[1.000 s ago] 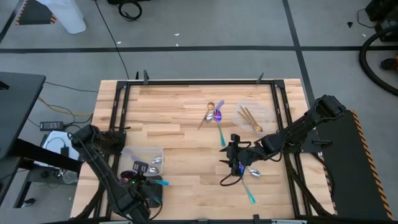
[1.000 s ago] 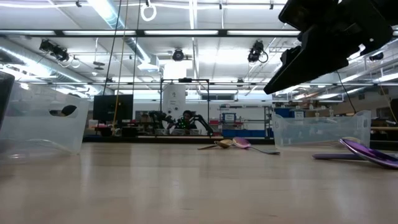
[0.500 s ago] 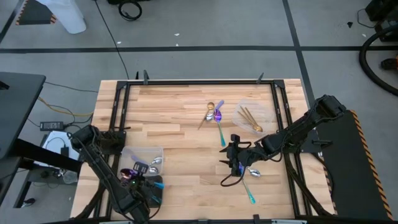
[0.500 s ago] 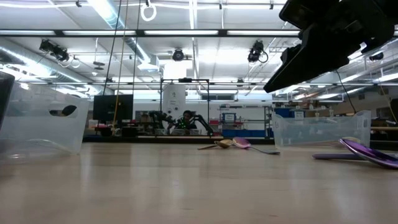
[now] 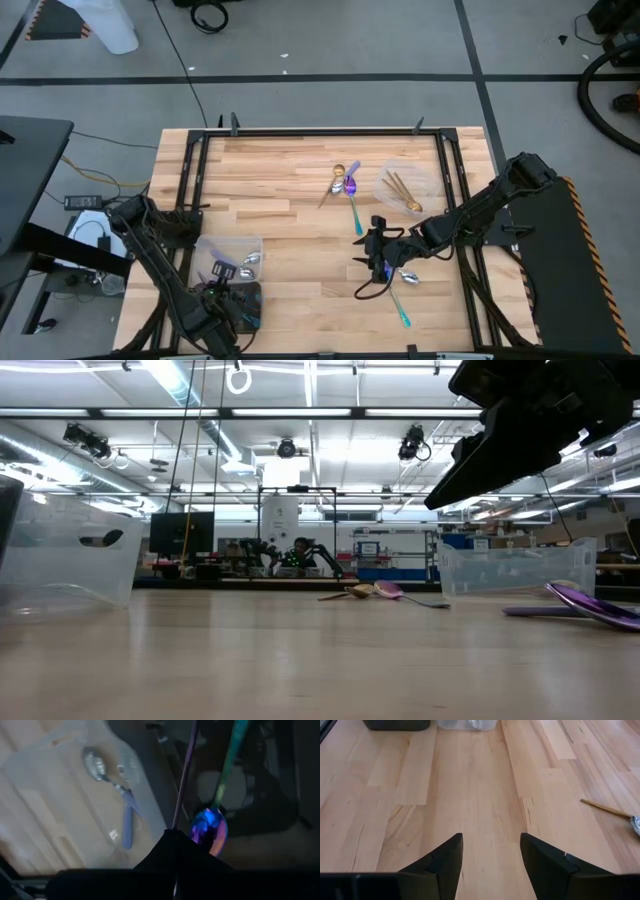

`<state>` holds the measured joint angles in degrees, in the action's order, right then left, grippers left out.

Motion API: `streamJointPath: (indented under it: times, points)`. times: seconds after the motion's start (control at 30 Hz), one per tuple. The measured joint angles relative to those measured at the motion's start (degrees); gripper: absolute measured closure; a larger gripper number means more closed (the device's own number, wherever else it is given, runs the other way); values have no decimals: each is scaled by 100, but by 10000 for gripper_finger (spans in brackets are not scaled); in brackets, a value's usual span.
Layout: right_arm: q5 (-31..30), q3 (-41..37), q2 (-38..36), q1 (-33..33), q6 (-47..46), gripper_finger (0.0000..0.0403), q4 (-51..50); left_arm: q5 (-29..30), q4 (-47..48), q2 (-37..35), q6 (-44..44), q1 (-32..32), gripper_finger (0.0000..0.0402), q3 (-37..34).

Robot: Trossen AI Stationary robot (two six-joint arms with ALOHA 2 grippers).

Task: Sort silverware by color (type)
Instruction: Put the blue spoon into the black bin

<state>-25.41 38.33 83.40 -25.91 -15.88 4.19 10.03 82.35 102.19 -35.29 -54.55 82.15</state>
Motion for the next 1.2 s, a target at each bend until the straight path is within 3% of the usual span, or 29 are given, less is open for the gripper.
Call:
streamJointPath:
  times: [0.37,0.9,1.2]
  points:
    - [136,-568,2,9,-210,195,789,-82,-464,72,466,-16,400,2]
    - [153,-592,2,11,-208,195,929,-583,-1168,382,294,49,399,4]
    - [153,-595,2,17,-160,195,955,-456,-1299,382,245,76,368,-325]
